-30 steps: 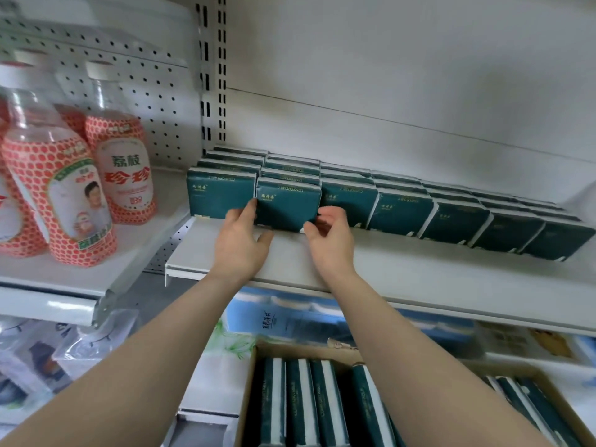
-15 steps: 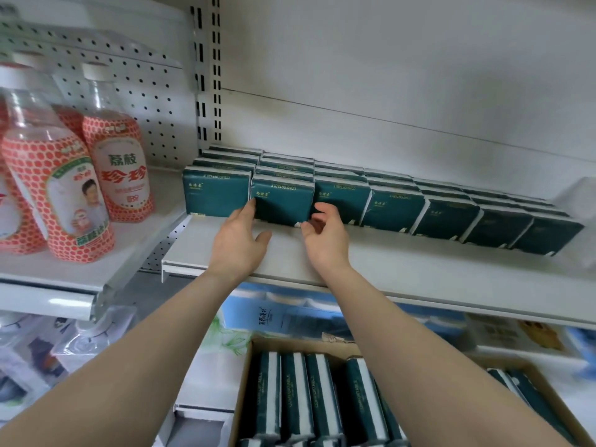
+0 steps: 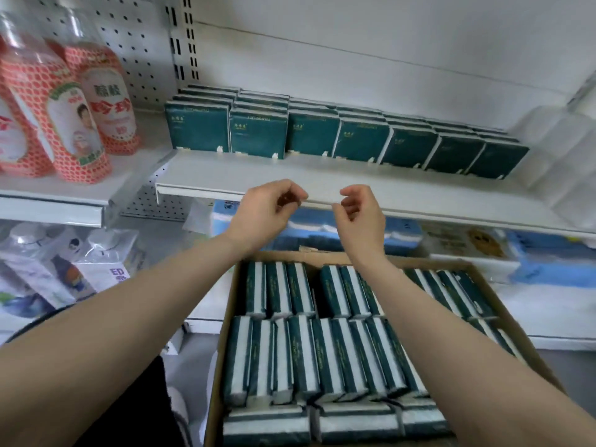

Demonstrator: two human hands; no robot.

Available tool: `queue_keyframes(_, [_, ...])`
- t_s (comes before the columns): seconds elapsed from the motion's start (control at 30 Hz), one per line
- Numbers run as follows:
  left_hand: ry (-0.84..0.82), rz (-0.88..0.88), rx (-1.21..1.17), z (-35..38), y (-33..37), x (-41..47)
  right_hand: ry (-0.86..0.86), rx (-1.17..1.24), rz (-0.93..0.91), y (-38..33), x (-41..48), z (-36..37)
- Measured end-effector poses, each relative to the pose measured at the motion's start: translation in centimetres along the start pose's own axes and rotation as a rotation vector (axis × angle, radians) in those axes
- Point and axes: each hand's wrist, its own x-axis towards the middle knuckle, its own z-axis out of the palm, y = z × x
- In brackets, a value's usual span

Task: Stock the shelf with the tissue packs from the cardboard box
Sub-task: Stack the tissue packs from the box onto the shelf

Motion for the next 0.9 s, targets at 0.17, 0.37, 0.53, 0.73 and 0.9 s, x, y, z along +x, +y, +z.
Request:
queue_keyframes(0.17, [-0.342, -0.083, 0.176, 3.1, -0.8, -3.7, -0.146, -0.083, 0.132, 2.8, -4.2, -1.1])
queue_keyframes(0.37, [-0.481, -0.094, 0.300, 4.7, -2.5, -5.7, -0.388, -0.219, 0.247, 5.2, -8.3, 0.2])
queue_keyframes(0.53, [-0.559, -0.082, 0.437, 4.5, -3.5, -5.9, -0.534, -0.414, 0.254, 5.4, -9.5, 1.3])
queue_keyframes(0.73, [-0.571, -0.095, 0.505, 4.1, -3.5, -6.0, -0.581, -0.499, 0.261, 5.2, -9.6, 2.5])
queue_keyframes(0.9, [-0.563, -0.090, 0.424, 3.6, -3.1, -6.2, -0.553, -0.433, 0.325, 4.4, -8.7, 2.3])
